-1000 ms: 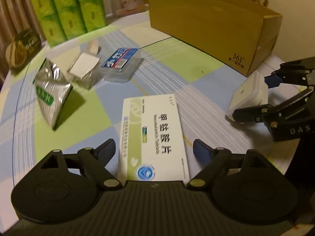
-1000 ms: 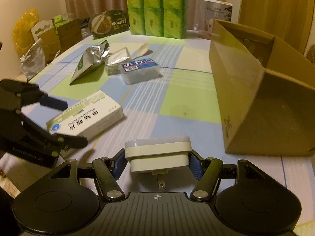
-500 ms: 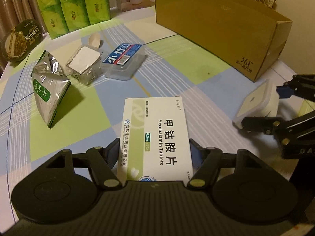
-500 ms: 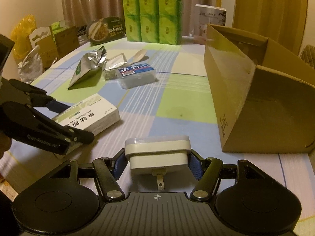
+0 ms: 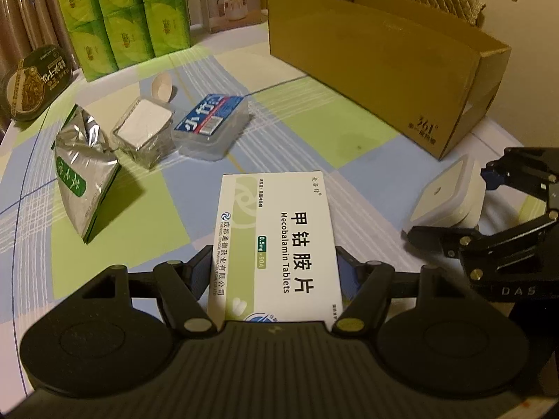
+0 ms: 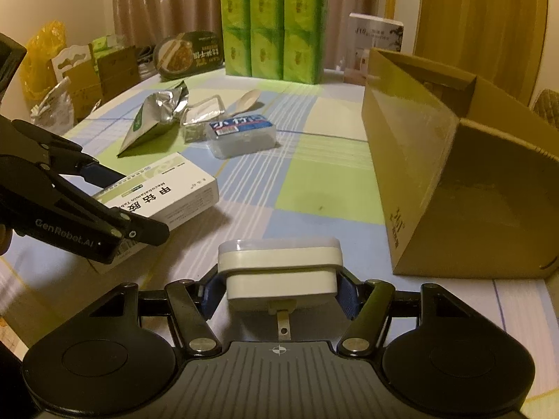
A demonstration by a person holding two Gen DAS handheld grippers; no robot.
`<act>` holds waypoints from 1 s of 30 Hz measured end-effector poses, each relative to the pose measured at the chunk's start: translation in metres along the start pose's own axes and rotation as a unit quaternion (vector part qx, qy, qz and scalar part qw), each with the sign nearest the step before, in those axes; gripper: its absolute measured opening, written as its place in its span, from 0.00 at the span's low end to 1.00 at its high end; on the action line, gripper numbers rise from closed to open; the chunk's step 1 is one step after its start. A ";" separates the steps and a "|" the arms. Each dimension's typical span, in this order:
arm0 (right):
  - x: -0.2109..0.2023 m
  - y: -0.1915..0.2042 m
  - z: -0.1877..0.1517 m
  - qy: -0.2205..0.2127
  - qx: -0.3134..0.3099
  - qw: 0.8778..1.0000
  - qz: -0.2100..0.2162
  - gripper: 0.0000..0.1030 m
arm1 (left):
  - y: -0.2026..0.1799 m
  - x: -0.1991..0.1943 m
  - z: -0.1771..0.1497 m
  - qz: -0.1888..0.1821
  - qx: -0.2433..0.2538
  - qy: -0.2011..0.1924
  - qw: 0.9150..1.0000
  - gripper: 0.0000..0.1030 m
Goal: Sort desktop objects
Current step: 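Lift and carry the tablet box and plug adapter toward the cardboard box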
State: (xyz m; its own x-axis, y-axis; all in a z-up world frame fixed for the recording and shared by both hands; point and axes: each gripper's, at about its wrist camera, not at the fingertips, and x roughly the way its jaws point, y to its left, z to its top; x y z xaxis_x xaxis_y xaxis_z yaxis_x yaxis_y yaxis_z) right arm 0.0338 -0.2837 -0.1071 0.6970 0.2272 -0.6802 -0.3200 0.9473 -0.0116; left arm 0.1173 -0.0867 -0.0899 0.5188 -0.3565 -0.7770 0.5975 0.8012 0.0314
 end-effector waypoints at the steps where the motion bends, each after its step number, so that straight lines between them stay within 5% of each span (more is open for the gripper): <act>1: -0.002 0.000 0.001 -0.002 0.001 1.000 -0.001 0.60 | -0.001 -0.002 0.002 -0.001 0.000 -0.003 1.000 0.65; 30: -0.092 -0.028 0.051 -0.126 -0.007 0.990 -0.068 0.60 | -0.059 -0.042 0.092 -0.042 0.005 -0.104 0.994 0.65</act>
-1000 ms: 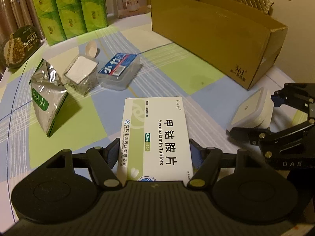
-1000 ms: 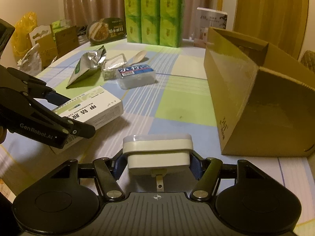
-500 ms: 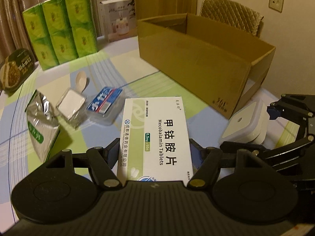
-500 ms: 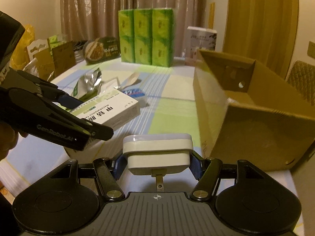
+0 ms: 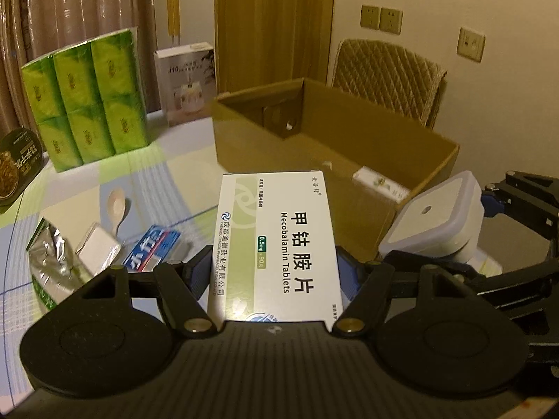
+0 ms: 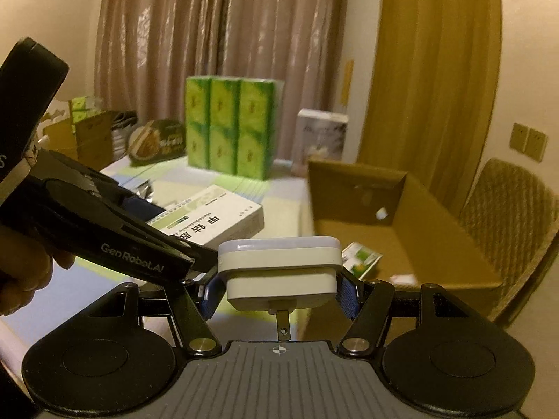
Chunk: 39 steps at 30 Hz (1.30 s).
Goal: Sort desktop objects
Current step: 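Lift and carry the tablet box and plug adapter toward the cardboard box, then lower both tools into the cardboard box and open them to release the items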
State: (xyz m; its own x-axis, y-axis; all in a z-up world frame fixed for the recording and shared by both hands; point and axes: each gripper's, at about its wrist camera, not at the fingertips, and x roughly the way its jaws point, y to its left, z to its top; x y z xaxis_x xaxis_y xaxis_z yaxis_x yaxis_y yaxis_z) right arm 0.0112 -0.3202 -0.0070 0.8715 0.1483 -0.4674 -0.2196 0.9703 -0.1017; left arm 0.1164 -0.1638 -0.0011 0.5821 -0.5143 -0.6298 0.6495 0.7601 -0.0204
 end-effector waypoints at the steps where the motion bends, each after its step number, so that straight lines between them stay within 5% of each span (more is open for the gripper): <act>1: -0.002 -0.003 0.002 -0.003 -0.001 1.000 -0.004 0.60 | -0.001 0.000 0.003 -0.001 -0.001 -0.003 1.000 0.65; 22: 0.016 -0.102 0.031 -0.019 0.007 0.997 -0.072 0.60 | -0.038 0.028 0.062 -0.055 -0.035 -0.042 0.997 0.65; 39: 0.053 -0.145 0.019 0.011 0.025 0.996 -0.080 0.60 | -0.044 0.079 0.083 -0.064 -0.089 -0.018 0.994 0.65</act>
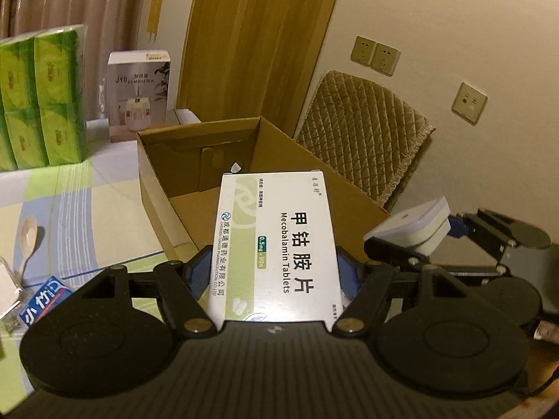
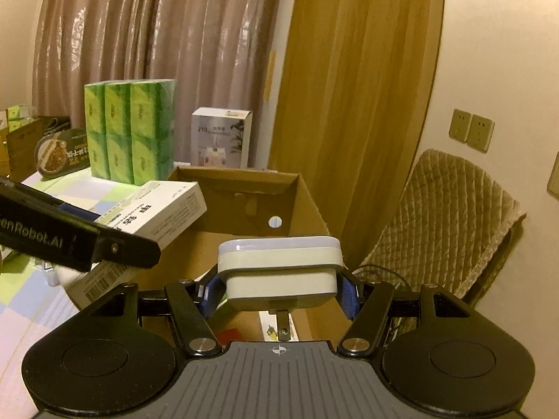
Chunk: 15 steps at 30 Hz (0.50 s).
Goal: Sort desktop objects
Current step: 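Lower both tools into the cardboard box and open them to release the items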
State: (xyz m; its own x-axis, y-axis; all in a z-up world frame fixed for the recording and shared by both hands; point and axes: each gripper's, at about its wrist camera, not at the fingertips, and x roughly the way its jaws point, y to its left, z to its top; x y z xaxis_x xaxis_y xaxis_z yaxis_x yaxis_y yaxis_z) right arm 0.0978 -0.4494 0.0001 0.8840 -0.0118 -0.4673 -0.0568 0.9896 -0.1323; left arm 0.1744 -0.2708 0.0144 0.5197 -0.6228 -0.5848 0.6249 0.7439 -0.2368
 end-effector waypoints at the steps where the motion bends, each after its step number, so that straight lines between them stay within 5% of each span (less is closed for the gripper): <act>1: 0.002 0.000 0.000 0.001 0.001 1.000 0.001 0.60 | 0.001 0.002 0.001 -0.002 -0.004 0.000 1.000 0.65; 15: 0.022 -0.001 -0.001 0.008 -0.003 1.000 0.004 0.60 | 0.012 0.024 0.006 -0.044 -0.072 0.002 0.996 0.65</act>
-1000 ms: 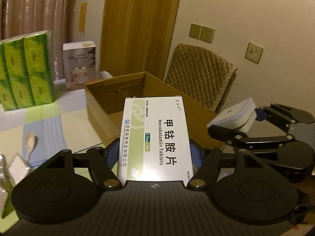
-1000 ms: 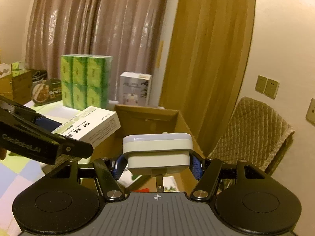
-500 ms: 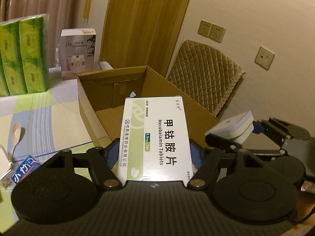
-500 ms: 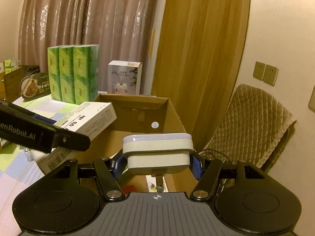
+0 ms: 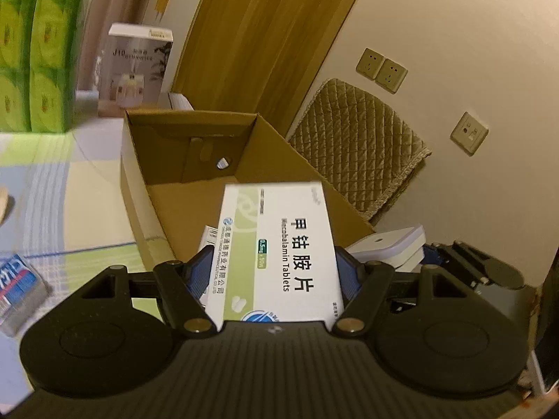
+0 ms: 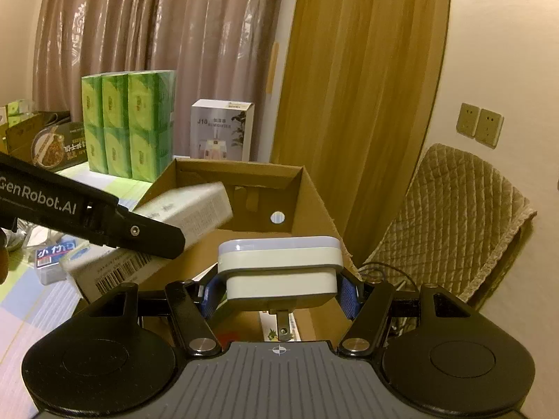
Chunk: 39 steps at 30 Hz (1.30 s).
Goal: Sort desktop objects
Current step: 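Lower both tools into the cardboard box and open them to release the items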
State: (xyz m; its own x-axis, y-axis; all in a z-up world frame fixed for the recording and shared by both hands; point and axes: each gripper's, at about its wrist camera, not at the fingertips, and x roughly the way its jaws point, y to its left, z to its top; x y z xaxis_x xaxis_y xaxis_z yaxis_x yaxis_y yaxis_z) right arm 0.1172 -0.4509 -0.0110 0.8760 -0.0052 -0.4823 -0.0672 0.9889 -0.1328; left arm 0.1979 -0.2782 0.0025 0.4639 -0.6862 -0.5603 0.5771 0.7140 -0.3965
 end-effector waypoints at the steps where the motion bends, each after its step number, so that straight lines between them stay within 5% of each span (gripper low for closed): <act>1: 0.001 0.000 0.000 0.000 0.000 1.000 0.000 0.60 | 0.000 0.001 0.000 -0.006 -0.004 0.002 1.000 0.65; 36: 0.004 0.009 0.006 -0.007 -0.016 1.000 0.025 0.61 | 0.021 -0.028 0.010 0.032 -0.026 -0.045 0.998 0.68; 39: 0.003 0.010 0.007 -0.014 -0.022 0.999 0.020 0.77 | 0.022 -0.028 0.010 0.033 -0.027 -0.044 0.998 0.69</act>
State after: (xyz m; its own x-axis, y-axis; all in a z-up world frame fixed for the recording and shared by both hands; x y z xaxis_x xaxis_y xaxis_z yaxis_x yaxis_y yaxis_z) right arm 0.1224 -0.4402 -0.0080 0.8853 0.0399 -0.4633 -0.1239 0.9805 -0.1522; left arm 0.2039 -0.2449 0.0164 0.5586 -0.6454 -0.5210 0.5073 0.7628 -0.4010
